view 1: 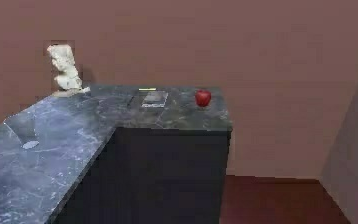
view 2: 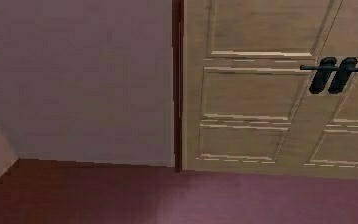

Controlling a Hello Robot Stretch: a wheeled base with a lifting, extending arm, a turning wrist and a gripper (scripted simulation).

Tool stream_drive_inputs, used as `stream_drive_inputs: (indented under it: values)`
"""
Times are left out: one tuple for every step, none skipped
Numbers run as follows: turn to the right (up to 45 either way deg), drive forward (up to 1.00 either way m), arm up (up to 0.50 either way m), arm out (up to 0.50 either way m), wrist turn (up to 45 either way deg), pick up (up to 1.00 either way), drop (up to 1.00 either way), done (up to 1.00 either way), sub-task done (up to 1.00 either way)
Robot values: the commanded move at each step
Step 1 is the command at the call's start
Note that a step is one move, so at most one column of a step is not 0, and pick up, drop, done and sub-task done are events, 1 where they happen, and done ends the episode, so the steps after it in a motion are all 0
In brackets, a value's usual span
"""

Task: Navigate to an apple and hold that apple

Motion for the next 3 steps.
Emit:
stream_drive_inputs:
  values:
    - [0.0,0.45,0.00,0.00,0.0,0.00,0.00,0.00,0.00]
    - [-45.0,0.00,0.00,0.00,0.0,0.00,0.00,0.00,0.00]
    - [-30.0,0.00,0.00,0.00,0.0,0.00,0.00,0.00,0.00]
